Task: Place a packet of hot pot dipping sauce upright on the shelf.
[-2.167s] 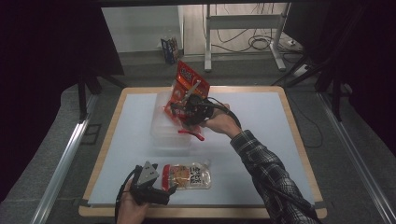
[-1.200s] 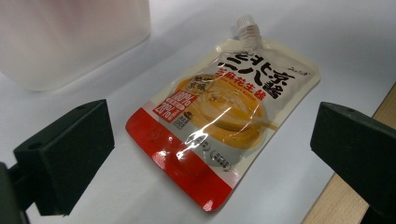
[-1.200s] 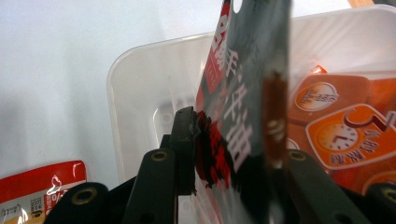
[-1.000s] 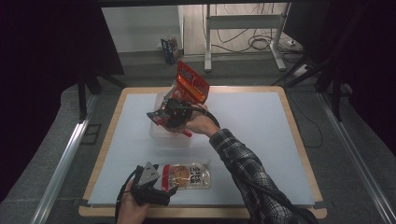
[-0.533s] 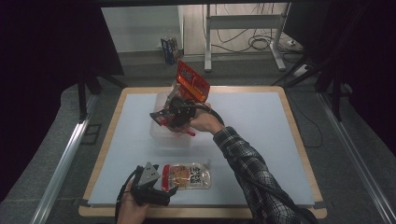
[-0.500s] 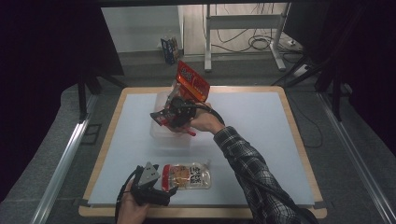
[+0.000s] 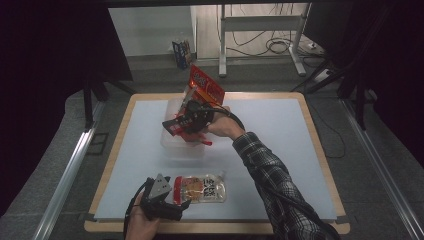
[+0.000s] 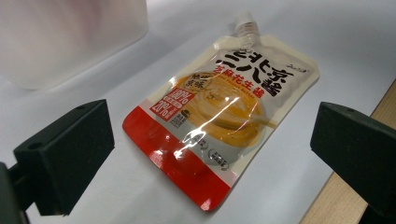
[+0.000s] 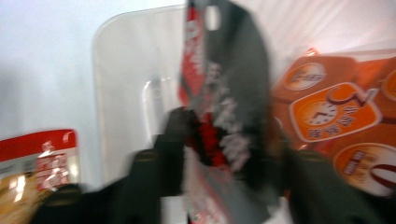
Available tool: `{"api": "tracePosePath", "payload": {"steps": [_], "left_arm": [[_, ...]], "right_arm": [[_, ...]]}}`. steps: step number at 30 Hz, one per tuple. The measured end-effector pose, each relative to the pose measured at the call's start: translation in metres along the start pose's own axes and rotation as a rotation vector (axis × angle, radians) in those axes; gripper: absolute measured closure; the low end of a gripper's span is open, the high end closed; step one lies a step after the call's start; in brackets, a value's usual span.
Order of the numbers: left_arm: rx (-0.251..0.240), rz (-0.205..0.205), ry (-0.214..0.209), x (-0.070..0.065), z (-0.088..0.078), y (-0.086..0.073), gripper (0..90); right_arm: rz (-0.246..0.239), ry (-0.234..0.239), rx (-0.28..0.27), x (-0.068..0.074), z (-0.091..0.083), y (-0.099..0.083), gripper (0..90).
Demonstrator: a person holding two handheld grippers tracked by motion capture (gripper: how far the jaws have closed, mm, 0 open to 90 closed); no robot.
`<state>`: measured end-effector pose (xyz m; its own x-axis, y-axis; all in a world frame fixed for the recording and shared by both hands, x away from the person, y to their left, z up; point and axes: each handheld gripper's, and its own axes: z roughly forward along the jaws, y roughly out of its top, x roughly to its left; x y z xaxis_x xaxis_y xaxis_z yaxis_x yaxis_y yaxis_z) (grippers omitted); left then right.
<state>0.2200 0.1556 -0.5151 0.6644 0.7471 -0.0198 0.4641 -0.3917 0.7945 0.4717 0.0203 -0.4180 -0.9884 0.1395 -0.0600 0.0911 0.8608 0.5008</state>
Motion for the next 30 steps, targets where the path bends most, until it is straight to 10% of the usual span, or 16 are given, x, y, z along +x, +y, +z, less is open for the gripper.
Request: {"api": "tracePosePath", "payload": {"steps": [8,30], "left_arm": [[0.0,0.001,-0.001,0.0,0.0,0.0,0.0],[0.007,0.0,-0.004,0.0,0.001,0.0,0.0]], "right_arm": [[-0.039,0.018,-0.063,0.004,0.001,0.005,86.4],[-0.031,0.016,-0.261,0.004,0.012,-0.012,88.2]]}}
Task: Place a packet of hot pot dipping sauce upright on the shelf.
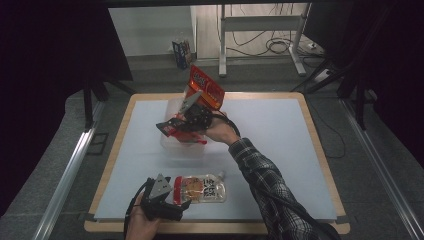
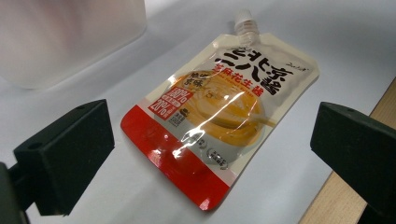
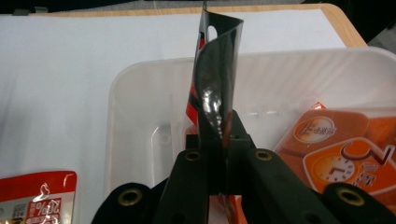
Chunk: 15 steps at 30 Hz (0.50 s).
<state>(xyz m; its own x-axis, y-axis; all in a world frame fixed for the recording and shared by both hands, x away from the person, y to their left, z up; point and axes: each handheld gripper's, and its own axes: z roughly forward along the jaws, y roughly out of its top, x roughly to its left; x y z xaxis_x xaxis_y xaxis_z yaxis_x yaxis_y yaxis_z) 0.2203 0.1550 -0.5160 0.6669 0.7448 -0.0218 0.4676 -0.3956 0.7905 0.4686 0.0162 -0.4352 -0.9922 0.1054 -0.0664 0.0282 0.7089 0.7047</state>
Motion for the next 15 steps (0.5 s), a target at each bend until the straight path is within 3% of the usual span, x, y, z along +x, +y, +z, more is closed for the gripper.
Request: {"api": "tracePosePath", "payload": {"steps": [15], "left_arm": [[0.001,0.003,0.0,-0.001,0.001,0.0,0.0]], "right_arm": [[0.055,0.01,-0.036,0.001,-0.007,-0.014,88.3]]}}
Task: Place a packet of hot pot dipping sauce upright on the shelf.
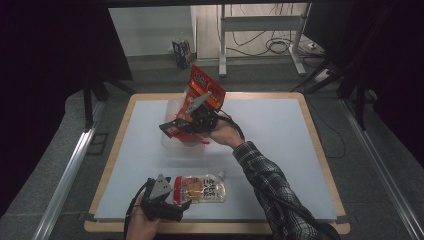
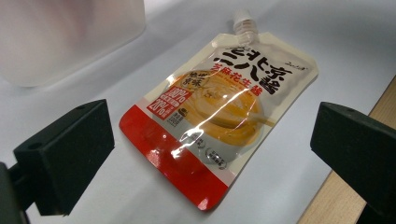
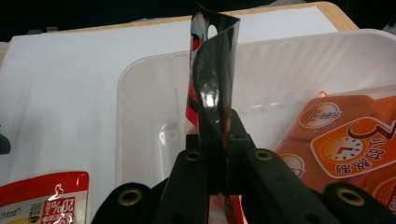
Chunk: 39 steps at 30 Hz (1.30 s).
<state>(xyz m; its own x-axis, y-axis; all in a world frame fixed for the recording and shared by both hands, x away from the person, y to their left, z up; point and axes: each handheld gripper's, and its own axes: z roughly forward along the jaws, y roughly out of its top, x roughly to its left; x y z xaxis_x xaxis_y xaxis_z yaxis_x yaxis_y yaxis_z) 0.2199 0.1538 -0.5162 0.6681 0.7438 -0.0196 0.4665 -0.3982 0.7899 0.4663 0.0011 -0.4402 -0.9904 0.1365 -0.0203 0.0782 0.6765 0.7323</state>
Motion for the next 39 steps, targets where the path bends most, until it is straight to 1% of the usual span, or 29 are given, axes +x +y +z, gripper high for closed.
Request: {"api": "tracePosePath", "payload": {"steps": [3,6,11,13,15,18,22,25,27,29,31,32,33,35,37,39], "left_arm": [[0.002,0.002,-0.002,0.0,0.0,0.0,0.0],[0.005,0.001,-0.004,0.0,0.001,0.0,0.0],[0.006,-0.001,-0.005,0.0,0.001,0.0,0.0],[0.006,-0.001,-0.006,0.0,0.001,0.0,0.0],[0.008,0.0,-0.006,0.0,0.001,0.0,0.0],[0.007,0.0,-0.006,0.0,0.001,0.0,0.0],[0.006,-0.002,-0.007,0.001,0.001,-0.001,0.0],[0.009,0.0,-0.006,0.0,0.001,0.0,0.0],[0.01,0.001,-0.005,0.0,0.002,0.0,0.0],[0.011,0.002,-0.004,0.0,0.002,0.0,0.0],[0.009,0.001,-0.003,0.0,0.001,0.0,0.0],[0.009,0.001,-0.004,0.0,0.001,0.0,0.0],[0.009,0.0,-0.004,0.0,0.001,0.0,0.0],[0.011,0.001,-0.004,0.0,0.002,0.0,0.0],[0.014,0.001,-0.004,0.0,0.002,0.0,0.0],[0.016,0.003,-0.002,-0.001,0.002,0.0,0.0]], "right_arm": [[-0.019,-0.014,0.0,0.003,0.001,0.004,88.5],[-0.018,-0.015,-0.03,0.002,0.003,0.006,88.5],[-0.029,-0.014,-0.058,0.002,0.008,0.01,88.5],[-0.02,-0.001,-0.09,0.002,0.01,0.011,88.5],[-0.02,-0.001,-0.104,0.002,0.013,0.01,88.5],[-0.012,0.005,-0.112,0.001,0.016,0.004,88.5],[0.033,0.027,-0.126,-0.004,0.015,-0.013,88.3],[0.048,0.043,-0.126,-0.005,0.013,-0.02,88.2],[0.044,0.042,-0.113,-0.005,0.011,-0.021,88.0],[0.051,0.048,-0.095,-0.005,0.009,-0.021,88.0],[0.049,0.041,-0.068,-0.005,0.008,-0.022,87.7],[0.047,0.03,-0.035,-0.005,0.007,-0.024,87.6],[0.036,0.008,-0.004,-0.005,0.007,-0.027,87.5],[0.054,0.024,-0.012,-0.007,0.004,-0.03,87.5],[0.051,0.018,-0.004,-0.005,0.004,-0.03,87.4],[0.04,0.006,0.013,-0.003,0.005,-0.025,86.5]]}}
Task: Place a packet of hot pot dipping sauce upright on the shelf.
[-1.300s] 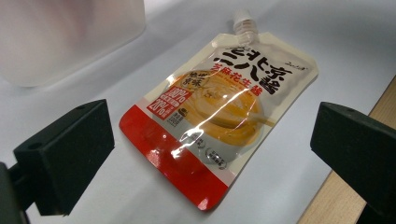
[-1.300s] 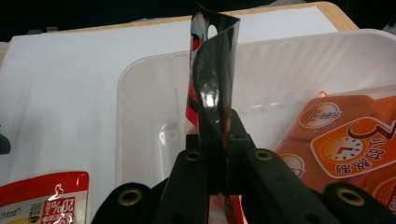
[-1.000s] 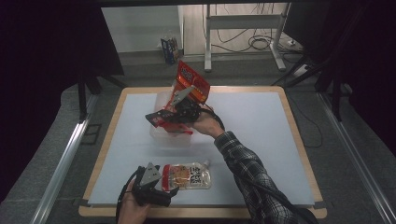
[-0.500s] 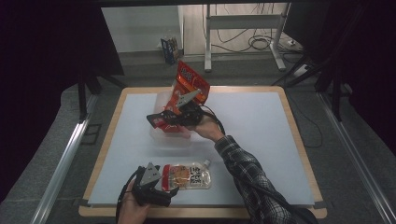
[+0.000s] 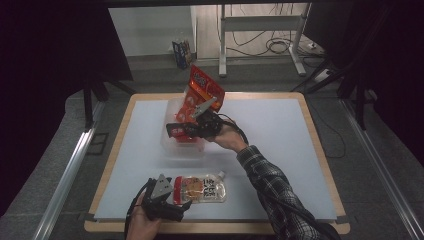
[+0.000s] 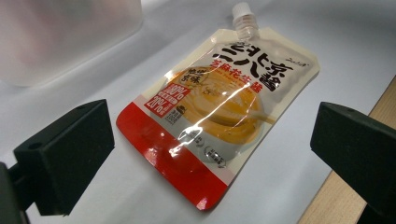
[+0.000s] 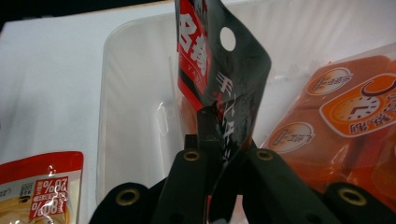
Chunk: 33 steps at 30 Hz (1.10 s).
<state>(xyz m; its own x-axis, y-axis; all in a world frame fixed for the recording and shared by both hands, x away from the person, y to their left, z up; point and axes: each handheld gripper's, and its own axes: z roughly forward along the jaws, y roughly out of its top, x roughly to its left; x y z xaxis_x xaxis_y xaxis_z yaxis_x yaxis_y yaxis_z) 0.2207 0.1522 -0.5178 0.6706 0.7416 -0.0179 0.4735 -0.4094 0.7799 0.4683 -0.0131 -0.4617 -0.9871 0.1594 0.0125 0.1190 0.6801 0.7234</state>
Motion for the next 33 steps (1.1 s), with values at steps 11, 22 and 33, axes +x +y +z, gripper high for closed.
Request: {"api": "tracePosePath", "payload": {"steps": [11,22,33], "left_arm": [[0.007,-0.003,-0.005,0.0,0.001,0.0,0.0],[0.029,-0.016,-0.006,0.002,0.002,0.0,0.0],[0.042,-0.031,-0.034,0.005,-0.001,0.001,2.4]], "right_arm": [[0.035,-0.109,0.067,0.006,-0.005,0.005,44.1],[0.071,-0.121,0.042,0.017,-0.026,0.003,17.0],[0.096,-0.152,0.041,0.037,-0.044,-0.01,3.2]]}}
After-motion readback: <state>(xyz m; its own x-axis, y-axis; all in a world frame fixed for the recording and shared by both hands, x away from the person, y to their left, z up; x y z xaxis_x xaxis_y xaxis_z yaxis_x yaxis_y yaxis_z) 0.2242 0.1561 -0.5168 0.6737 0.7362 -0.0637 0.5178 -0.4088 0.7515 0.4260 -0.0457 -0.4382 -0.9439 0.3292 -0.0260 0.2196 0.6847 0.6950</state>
